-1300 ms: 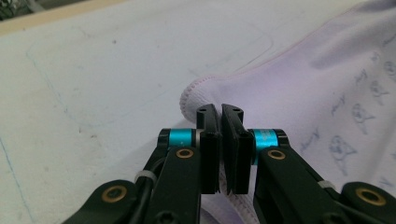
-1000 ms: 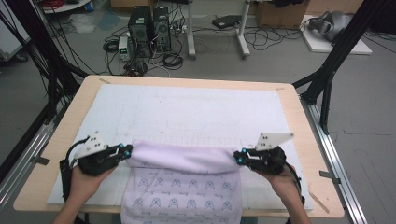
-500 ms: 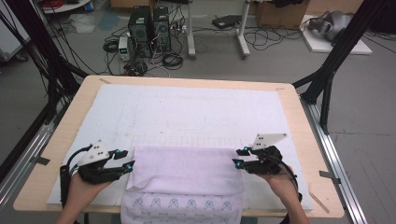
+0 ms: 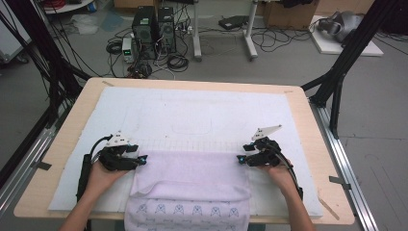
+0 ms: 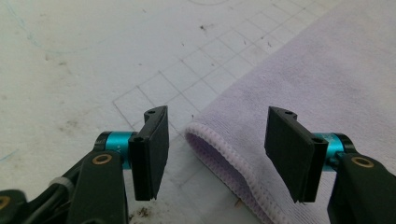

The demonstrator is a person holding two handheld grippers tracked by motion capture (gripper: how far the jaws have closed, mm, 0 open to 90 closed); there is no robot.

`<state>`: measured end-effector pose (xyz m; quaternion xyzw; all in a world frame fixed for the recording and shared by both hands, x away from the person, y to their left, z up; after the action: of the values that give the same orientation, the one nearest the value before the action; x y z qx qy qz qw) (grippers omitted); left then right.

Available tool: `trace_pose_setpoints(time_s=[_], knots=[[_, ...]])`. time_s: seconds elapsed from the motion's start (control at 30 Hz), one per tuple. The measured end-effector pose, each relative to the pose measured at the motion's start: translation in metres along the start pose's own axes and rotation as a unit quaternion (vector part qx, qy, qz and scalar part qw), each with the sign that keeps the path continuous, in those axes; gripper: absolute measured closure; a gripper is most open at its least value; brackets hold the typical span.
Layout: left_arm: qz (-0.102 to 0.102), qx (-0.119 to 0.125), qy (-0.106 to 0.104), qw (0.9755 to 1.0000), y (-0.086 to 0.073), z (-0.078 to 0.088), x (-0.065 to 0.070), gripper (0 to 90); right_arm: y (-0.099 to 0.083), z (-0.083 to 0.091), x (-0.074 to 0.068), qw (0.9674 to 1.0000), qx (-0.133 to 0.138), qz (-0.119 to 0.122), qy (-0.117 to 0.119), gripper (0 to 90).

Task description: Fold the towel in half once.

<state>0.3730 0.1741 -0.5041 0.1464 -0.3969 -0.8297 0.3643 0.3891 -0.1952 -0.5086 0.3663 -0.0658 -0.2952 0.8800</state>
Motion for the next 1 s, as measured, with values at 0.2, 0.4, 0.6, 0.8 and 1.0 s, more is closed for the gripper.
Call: trace_pose_setpoints(time_s=[0.2,0.4,0.6,0.8,1.0], knots=[[-0.01,-0.016,-0.01,0.9998,-0.004,-0.005,0.003,45.4,-0.002,-0.004,-0.005,0.9999,-0.01,0.004,0.0,45.5],[-0.027,-0.016,-0.033,0.999,-0.004,-0.005,0.012,69.1,-0.002,-0.004,-0.016,0.9993,-0.011,0.031,0.018,70.3],[-0.034,-0.02,-0.024,0.999,0.001,-0.006,0.011,81.2,0.0,-0.003,-0.02,0.998,-0.026,0.055,0.018,84.6],[-0.008,0.001,0.0,1.0,0.041,-0.014,-0.011,82.9,0.021,0.006,0.008,0.9993,-0.014,0.033,-0.014,85.2],[-0.01,0.022,0.048,0.9986,0.108,-0.018,-0.042,83.6,0.066,0.029,0.052,0.998,0.001,0.018,-0.06,85.3]])
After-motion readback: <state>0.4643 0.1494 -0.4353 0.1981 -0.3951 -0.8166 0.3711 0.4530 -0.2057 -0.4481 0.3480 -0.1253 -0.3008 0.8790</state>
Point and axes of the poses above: each handheld gripper's, and its own axes: z roughly backward along the jaws, y roughly out of its top, x roughly to its right, the point moved 10 cm from there along -z, roughly forward along the jaws
